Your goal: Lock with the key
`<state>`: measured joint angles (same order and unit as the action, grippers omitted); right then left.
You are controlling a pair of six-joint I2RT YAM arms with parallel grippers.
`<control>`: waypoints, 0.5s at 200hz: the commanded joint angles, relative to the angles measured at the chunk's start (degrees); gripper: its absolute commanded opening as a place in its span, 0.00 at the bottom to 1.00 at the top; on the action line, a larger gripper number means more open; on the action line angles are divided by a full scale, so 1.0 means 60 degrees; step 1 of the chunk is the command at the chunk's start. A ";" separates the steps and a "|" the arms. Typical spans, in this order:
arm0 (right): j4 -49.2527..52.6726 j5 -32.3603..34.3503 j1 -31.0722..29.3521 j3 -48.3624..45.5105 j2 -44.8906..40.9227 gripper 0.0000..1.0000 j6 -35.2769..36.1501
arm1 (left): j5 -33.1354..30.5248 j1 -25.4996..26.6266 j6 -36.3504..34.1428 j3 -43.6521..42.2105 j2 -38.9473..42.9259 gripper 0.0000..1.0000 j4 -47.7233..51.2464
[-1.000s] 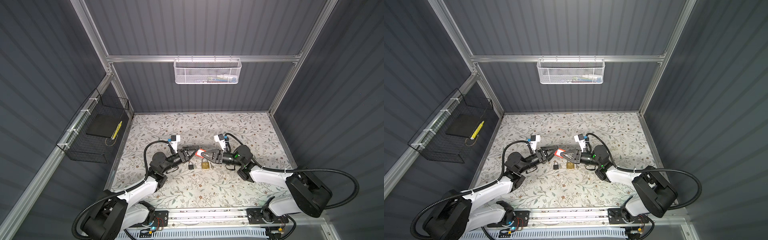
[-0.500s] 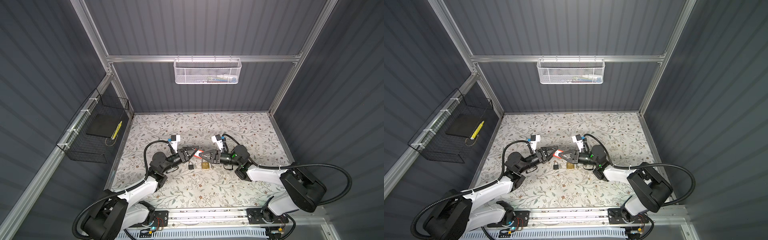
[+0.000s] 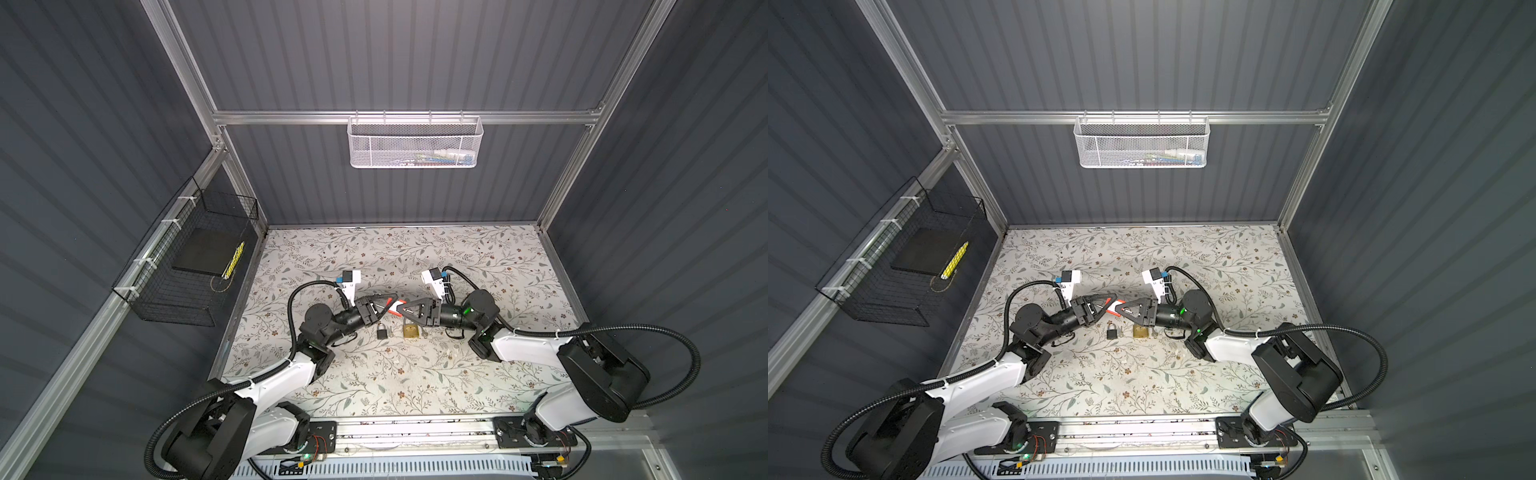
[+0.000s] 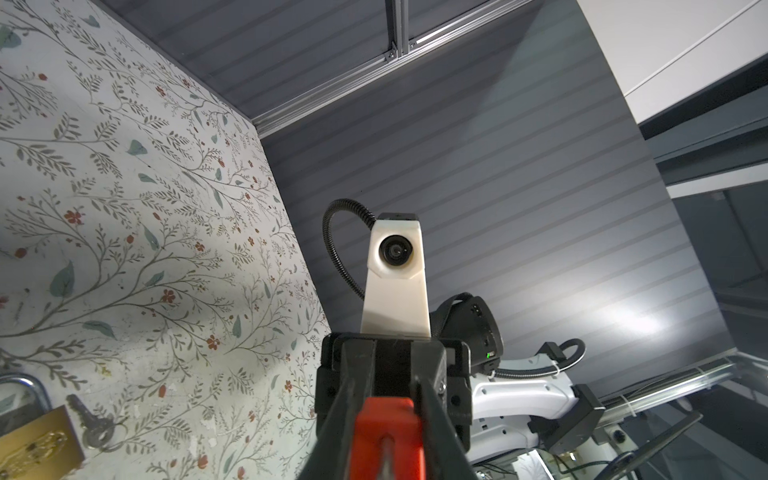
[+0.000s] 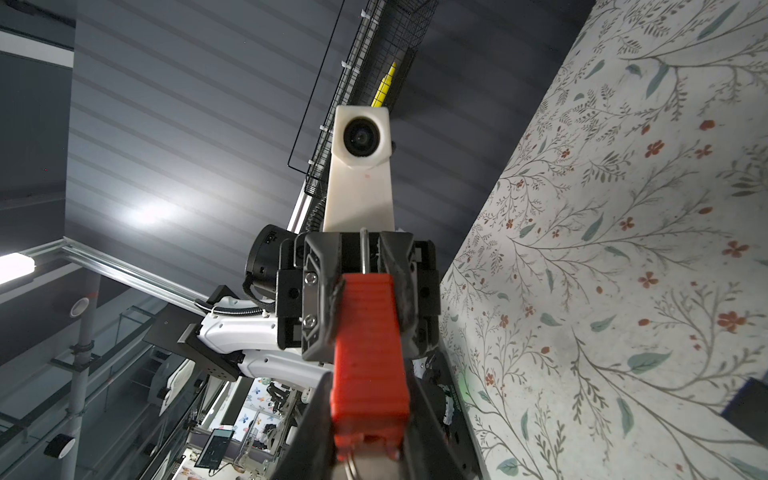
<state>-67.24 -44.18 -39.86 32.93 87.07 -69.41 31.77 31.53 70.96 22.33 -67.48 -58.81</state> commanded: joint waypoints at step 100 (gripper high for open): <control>0.0178 0.0172 0.0055 -0.0256 -0.0410 0.38 0.0464 | -0.0213 0.0048 -0.0052 -0.0081 0.0379 0.00 -0.0488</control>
<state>-66.32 -43.68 -39.88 32.42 86.04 -68.07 31.14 31.57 70.96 21.89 -66.48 -59.16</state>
